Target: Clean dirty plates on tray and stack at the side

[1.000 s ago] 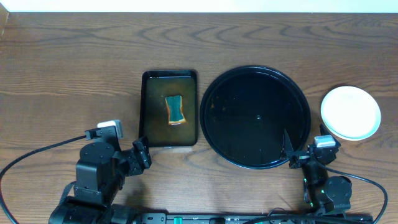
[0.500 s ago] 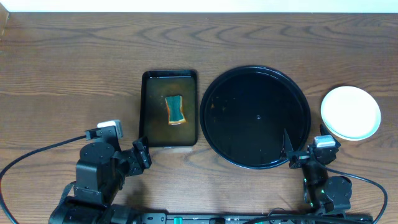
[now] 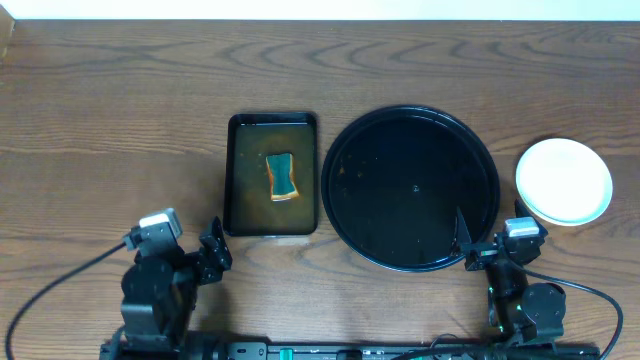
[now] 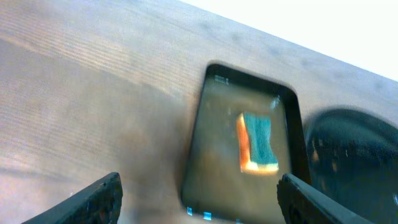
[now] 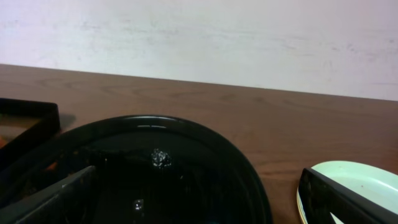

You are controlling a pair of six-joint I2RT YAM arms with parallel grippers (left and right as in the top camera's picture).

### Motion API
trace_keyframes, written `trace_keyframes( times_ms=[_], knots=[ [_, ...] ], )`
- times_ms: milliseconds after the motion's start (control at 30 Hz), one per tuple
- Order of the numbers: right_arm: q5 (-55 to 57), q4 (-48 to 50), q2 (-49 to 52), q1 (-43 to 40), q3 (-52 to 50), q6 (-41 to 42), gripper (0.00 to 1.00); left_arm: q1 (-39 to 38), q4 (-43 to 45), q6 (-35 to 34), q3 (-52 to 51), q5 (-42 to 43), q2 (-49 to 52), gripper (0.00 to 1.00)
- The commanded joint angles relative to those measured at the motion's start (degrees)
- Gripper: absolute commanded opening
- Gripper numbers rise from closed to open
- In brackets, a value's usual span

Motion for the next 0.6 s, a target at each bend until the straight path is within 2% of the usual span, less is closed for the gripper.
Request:
trace_keyframes(
  times_ms=[0, 200, 367, 500, 567],
  knots=[
    [0.33, -0.28, -0.22, 0.59, -0.07, -0.59, 0.99, 2.16, 6.4, 1.36, -6.56, -0.72, -5.81, 0.8],
    [0.33, -0.28, -0.24, 0.59, -0.07, -0.59, 0.99, 3.13, 20.98, 6.14, -16.37, -0.66, -12.81, 0.8],
    [0.33, -0.28, -0.24, 0.59, -0.07, -0.59, 0.99, 3.13, 34.03, 13.07, -23.65, 1.86, -13.35, 0.8],
    [0.31, -0.28, -0.22, 0.59, -0.07, -0.59, 0.99, 3.13, 33.99, 13.07, -27.06, 1.95, -13.35, 0.8],
    [0.33, -0.28, -0.24, 0.59, -0.07, -0.59, 0.99, 3.1, 31.12, 13.07, -26.95, 1.31, -13.25, 0.8]
  ],
)
